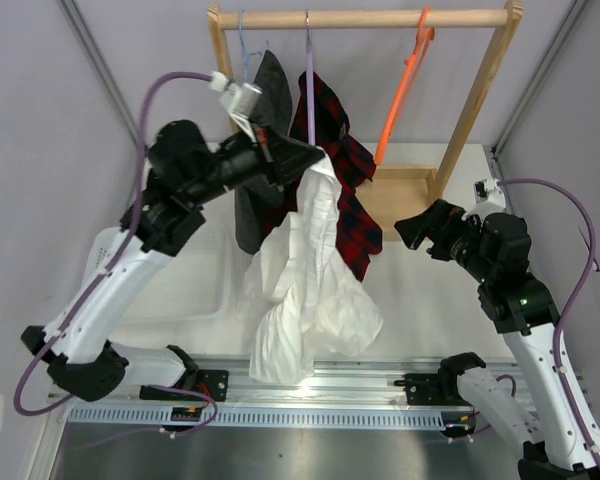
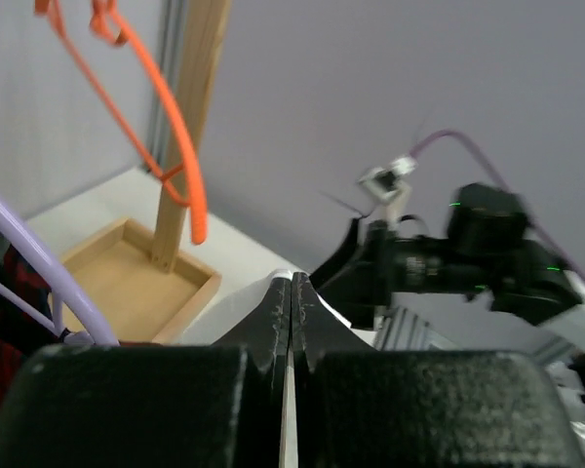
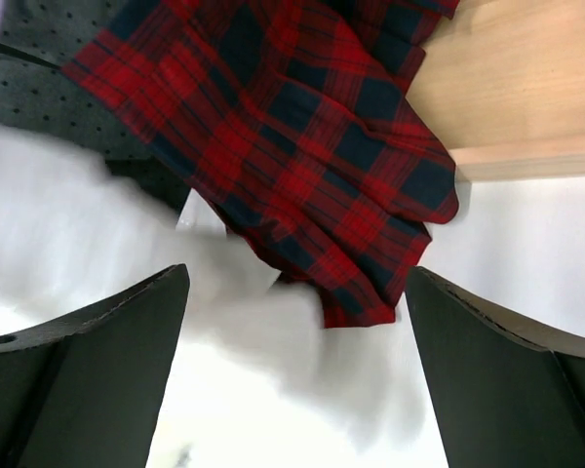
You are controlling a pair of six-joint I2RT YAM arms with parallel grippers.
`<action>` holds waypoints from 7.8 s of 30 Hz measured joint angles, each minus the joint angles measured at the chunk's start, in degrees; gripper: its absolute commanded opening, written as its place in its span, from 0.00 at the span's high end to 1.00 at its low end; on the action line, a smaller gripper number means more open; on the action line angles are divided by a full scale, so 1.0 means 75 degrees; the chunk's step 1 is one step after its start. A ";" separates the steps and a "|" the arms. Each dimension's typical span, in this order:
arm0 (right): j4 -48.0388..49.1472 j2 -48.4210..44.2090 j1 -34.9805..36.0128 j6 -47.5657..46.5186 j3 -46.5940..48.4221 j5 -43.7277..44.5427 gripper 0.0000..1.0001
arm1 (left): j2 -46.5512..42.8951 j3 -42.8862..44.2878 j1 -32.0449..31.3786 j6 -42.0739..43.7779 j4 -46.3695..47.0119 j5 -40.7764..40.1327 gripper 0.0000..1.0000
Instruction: Place the skirt on the hanger
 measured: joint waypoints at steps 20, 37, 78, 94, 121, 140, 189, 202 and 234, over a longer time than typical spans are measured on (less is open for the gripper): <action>-0.0790 -0.0810 0.0143 -0.0047 -0.0670 0.0245 0.07 | 0.1859 -0.2378 -0.2343 0.0772 0.0286 -0.3552 0.34; -0.0487 -0.0256 0.4613 0.0635 -0.2221 0.2757 0.45 | -0.1585 -0.5741 -0.2396 -0.0023 -0.0536 -0.5665 0.73; 0.0624 0.1040 0.5447 0.1250 -0.3031 0.4051 0.53 | 0.1565 -0.5992 -0.2407 -0.0603 -0.0227 -0.7548 0.59; 0.0941 0.1434 0.5298 0.1186 -0.3182 0.4025 0.69 | 0.1722 -0.5829 -0.2410 -0.0595 -0.0242 -0.7682 1.00; -0.0973 0.1323 0.1877 -0.1084 0.2235 0.3407 1.00 | -0.1358 -0.1856 -0.2707 0.0533 -0.2535 -0.6575 1.00; -0.0315 -0.0694 0.2273 0.0504 -0.3529 0.1856 1.00 | -0.1008 -0.6627 -0.2707 -0.0909 -0.1291 -0.5470 1.00; 0.1043 0.0219 0.2836 0.1387 -0.3762 0.2739 1.00 | -0.0402 -0.6438 -0.1684 -0.0577 -0.0670 -0.3917 0.59; 0.1081 0.0347 0.2629 0.1381 -0.3678 0.2713 1.00 | -0.1705 -0.5630 -0.2294 0.0020 -0.0370 -0.3952 0.48; 0.1128 0.0396 0.2591 0.1384 -0.3357 0.2567 1.00 | 0.5158 0.4275 -0.2457 0.4019 0.2597 -0.5683 0.16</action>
